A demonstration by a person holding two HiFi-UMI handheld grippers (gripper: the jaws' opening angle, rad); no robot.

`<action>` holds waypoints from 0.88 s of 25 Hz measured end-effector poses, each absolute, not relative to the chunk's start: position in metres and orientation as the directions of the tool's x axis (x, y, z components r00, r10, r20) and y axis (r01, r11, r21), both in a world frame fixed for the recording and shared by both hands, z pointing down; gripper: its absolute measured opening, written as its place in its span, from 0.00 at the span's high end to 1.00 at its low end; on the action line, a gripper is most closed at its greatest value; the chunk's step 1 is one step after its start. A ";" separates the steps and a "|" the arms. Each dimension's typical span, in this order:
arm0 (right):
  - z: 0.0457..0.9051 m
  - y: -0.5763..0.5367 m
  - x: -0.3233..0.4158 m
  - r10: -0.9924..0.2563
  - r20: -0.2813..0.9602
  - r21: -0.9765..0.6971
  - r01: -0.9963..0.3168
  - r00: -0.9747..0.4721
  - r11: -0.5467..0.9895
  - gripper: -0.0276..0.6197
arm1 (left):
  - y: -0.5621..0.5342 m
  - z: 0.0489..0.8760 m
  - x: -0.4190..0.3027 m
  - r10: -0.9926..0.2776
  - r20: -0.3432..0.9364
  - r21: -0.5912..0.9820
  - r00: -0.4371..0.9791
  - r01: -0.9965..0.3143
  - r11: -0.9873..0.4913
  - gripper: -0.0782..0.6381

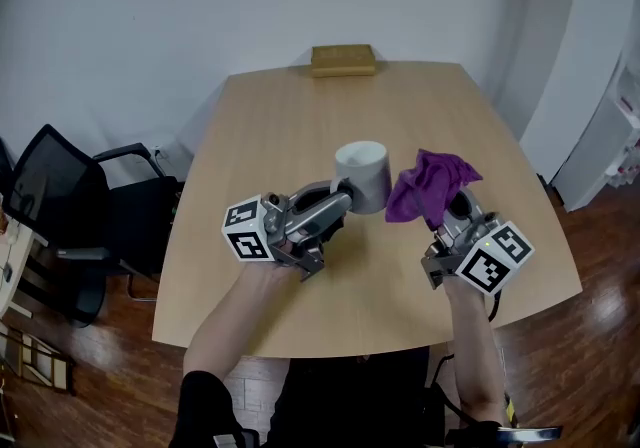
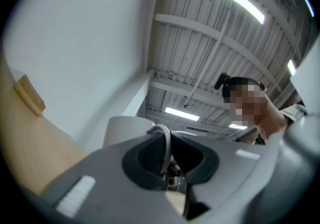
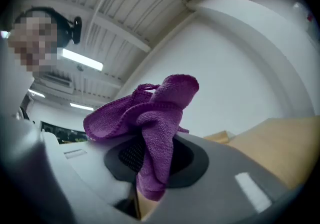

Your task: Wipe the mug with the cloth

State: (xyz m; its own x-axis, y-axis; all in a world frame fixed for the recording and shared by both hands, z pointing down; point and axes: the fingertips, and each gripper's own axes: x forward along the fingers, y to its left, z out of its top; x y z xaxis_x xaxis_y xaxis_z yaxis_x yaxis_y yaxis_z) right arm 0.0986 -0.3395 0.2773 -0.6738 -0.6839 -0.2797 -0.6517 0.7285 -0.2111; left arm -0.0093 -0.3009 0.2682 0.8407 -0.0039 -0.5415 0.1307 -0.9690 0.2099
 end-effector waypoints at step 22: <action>0.224 -0.321 0.098 -0.554 -0.434 -0.199 -0.524 -0.711 0.828 0.83 | -0.261 0.256 -0.008 0.178 -0.541 0.049 0.822 0.242 -0.969 0.82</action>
